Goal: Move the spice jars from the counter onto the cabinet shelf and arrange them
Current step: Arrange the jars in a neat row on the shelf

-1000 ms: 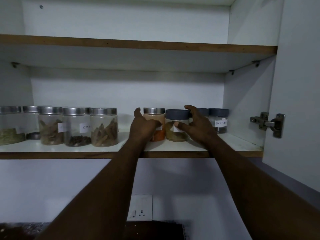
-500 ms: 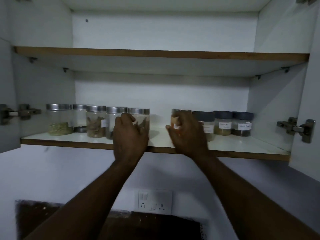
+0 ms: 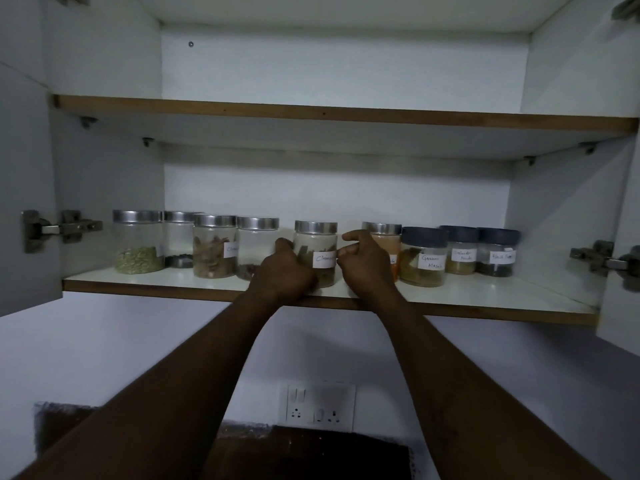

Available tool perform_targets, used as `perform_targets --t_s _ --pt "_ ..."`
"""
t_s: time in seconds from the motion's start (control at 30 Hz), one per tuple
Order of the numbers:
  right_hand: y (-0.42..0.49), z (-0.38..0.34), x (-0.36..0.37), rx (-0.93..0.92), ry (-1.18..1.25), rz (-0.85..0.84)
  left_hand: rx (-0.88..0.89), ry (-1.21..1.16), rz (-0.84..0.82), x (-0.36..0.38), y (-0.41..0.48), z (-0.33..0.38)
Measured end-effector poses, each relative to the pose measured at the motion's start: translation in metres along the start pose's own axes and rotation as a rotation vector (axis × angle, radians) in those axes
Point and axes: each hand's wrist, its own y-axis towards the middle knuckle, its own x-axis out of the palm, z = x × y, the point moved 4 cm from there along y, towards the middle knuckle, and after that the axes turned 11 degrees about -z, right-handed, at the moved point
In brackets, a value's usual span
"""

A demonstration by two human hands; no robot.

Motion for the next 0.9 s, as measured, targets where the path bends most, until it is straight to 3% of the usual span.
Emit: perform_targets --t_s 0.2,0.47,0.67,0.77,0.83,0.9 --pt "-0.007 0.002 -0.008 0.019 0.092 0.062 0.093 0.012 -0.124 0.006 0.021 0.009" --pt "-0.008 -0.001 -0.001 -0.042 -0.239 0.164 0.008 0.088 -0.017 0.015 0.038 0.001" --pt "-0.010 -0.001 0.003 -0.033 -0.313 0.219 0.048 0.239 -0.153 0.024 0.040 0.004" --pt "-0.011 -0.002 0.003 -0.032 -0.323 0.236 0.090 0.178 -0.202 0.025 0.037 0.005" --pt "-0.013 -0.003 0.003 -0.049 -0.316 0.251 0.108 0.093 -0.057 0.018 0.030 0.003" --pt "-0.015 -0.005 0.003 -0.073 -0.305 0.248 0.134 0.009 0.235 0.002 0.013 -0.006"
